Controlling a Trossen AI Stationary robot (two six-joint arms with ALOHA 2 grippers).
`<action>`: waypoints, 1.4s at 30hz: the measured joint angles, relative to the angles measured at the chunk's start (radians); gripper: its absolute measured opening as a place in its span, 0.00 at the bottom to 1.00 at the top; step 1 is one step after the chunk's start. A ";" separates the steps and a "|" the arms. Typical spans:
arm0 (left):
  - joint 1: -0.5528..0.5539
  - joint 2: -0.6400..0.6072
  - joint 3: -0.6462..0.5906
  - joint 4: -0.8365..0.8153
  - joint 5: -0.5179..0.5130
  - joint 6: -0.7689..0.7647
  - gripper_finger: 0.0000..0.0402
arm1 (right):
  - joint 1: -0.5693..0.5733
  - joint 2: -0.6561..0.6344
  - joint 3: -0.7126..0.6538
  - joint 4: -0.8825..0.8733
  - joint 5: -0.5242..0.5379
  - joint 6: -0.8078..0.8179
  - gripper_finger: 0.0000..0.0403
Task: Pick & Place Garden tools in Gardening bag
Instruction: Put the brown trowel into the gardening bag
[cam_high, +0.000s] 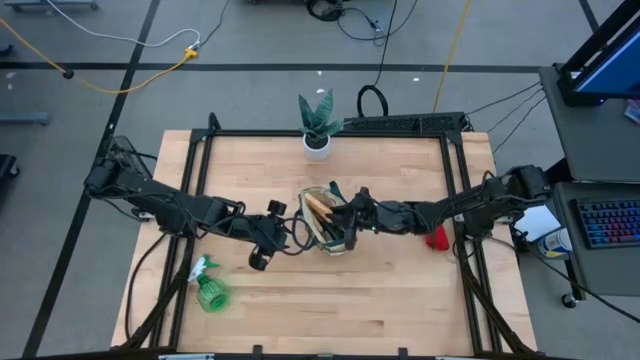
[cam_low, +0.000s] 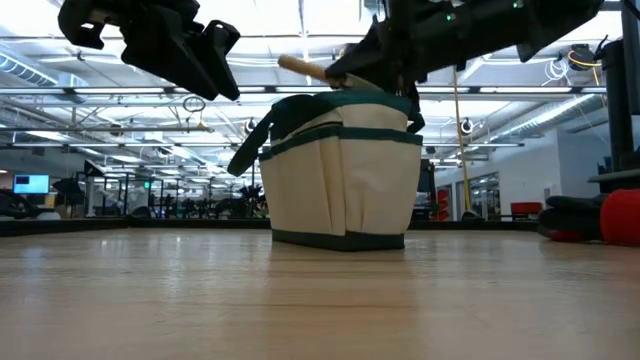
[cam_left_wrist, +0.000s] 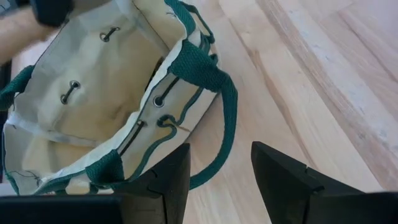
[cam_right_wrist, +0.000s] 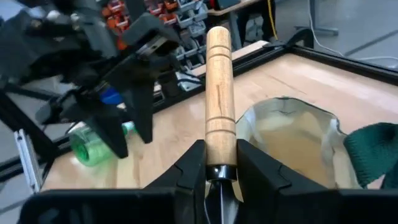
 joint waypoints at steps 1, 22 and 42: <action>0.000 0.000 0.000 0.000 0.000 0.000 0.44 | -0.005 0.007 0.000 0.002 0.000 0.010 0.16; 0.049 0.000 0.000 0.281 -0.267 0.461 0.44 | -0.028 0.017 0.000 -0.149 -0.025 0.168 0.17; 0.216 0.216 0.000 0.500 -0.134 0.727 0.44 | -0.027 0.017 0.000 -0.160 -0.029 0.170 0.18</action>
